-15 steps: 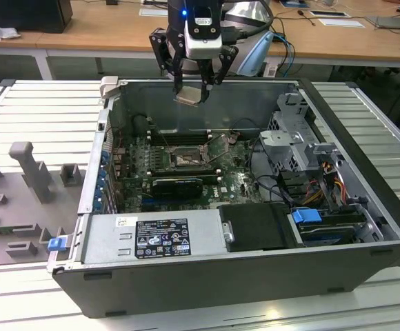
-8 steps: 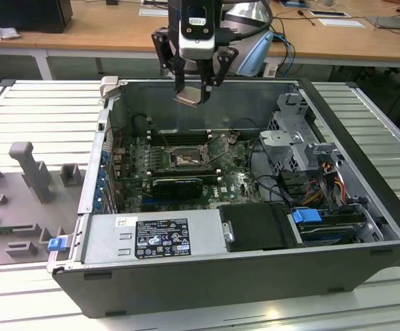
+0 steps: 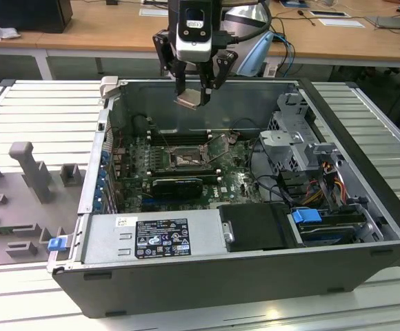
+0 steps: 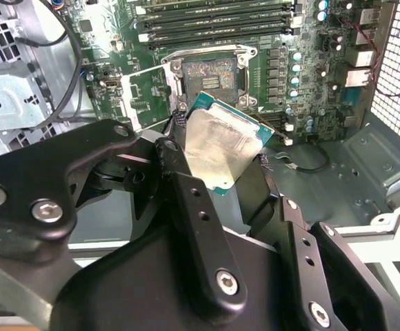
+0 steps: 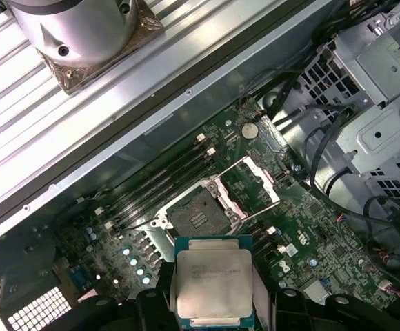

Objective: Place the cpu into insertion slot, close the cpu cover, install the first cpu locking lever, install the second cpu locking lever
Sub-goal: 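Place the cpu into insertion slot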

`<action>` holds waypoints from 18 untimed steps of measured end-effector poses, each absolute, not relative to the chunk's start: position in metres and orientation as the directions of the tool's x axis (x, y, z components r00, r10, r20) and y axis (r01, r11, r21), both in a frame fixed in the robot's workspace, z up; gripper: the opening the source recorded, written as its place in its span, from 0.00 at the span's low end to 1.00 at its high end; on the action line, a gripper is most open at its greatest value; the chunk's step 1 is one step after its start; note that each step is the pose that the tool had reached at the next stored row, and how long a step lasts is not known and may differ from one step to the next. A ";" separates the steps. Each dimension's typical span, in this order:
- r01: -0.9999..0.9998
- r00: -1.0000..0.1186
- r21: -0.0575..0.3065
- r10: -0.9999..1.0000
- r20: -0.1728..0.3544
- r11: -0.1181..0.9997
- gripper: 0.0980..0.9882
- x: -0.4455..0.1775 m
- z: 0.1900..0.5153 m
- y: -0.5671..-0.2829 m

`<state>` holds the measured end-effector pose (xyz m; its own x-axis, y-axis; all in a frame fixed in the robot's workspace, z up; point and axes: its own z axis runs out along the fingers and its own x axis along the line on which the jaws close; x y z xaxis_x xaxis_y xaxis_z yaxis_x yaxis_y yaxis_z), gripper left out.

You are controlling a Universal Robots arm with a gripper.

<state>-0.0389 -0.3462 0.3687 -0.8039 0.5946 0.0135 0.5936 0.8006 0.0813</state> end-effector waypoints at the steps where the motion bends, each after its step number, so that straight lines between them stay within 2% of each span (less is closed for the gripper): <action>1: 0.595 -0.803 0.081 0.596 0.013 0.800 0.48 -0.039 0.369 -0.346; 18: 0.653 -0.756 0.081 0.654 0.013 0.753 0.48 -0.039 0.368 -0.346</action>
